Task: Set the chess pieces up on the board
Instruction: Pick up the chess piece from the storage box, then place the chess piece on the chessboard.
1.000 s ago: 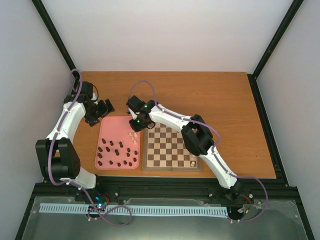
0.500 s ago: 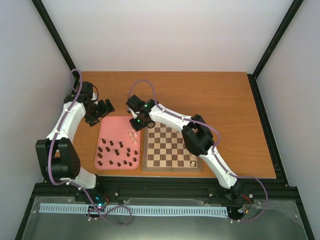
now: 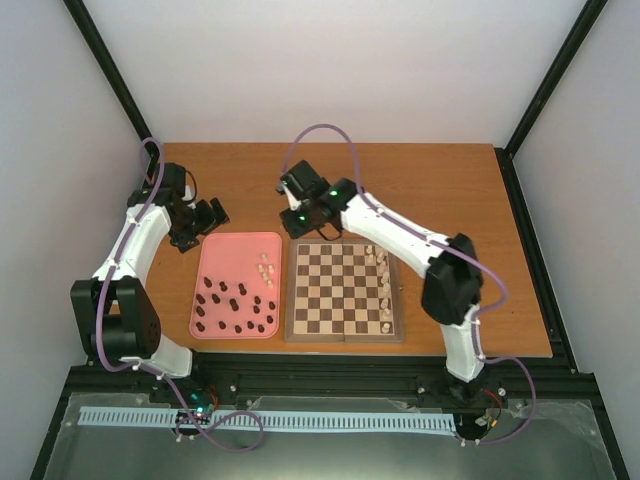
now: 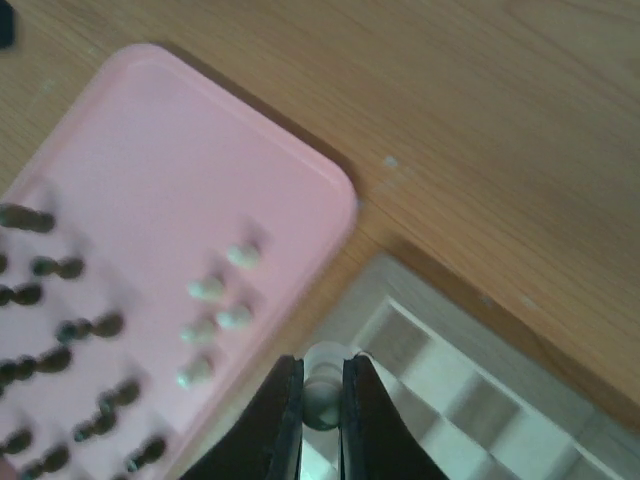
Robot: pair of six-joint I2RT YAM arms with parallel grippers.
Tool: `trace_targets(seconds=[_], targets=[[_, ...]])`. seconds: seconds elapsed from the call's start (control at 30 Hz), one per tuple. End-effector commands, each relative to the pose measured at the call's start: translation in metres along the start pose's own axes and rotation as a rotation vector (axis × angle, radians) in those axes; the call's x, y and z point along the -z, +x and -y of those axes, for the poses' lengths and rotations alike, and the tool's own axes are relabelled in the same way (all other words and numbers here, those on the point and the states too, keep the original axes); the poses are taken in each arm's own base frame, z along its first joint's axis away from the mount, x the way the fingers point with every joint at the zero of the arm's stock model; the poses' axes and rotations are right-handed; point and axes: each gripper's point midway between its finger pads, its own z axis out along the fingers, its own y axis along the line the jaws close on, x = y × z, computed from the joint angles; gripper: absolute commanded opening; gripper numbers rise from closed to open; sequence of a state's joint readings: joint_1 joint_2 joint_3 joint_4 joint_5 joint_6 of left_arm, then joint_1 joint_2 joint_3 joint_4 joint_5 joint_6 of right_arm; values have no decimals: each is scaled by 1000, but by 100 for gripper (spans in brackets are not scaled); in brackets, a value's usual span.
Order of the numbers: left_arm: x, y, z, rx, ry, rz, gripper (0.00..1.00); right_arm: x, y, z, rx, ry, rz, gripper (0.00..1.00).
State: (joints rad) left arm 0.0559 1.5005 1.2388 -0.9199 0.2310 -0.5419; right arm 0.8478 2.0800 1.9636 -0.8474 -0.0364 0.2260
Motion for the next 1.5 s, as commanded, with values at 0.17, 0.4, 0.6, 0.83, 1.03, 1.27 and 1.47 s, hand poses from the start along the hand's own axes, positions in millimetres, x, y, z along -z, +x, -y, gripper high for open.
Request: trace_targets(seconds=[0.17,0.4,0.6,0.83,1.03,1.27,1.47], targets=[[6,0,2,-17,11,24,100,36,97,80,-170,196,-91,3],[4,2,-1,-20,0,21,100,37,142,112,-267,245,-117,3],[5,3,-3,-16,-2,20,100,28,169,125,-301,282,-154,3],[7,5,-4,-18,-8,22,100,25,178,141,-315,346,-160,3],[4,5,-4,-21,-8,15,100,23,184,149,-330,370,-170,3],[4,5,-4,-23,-10,12,100,19,192,155,-352,376,-184,3],[2,5,-5,-26,-12,9,100,16,193,156,-359,370,-187,3]])
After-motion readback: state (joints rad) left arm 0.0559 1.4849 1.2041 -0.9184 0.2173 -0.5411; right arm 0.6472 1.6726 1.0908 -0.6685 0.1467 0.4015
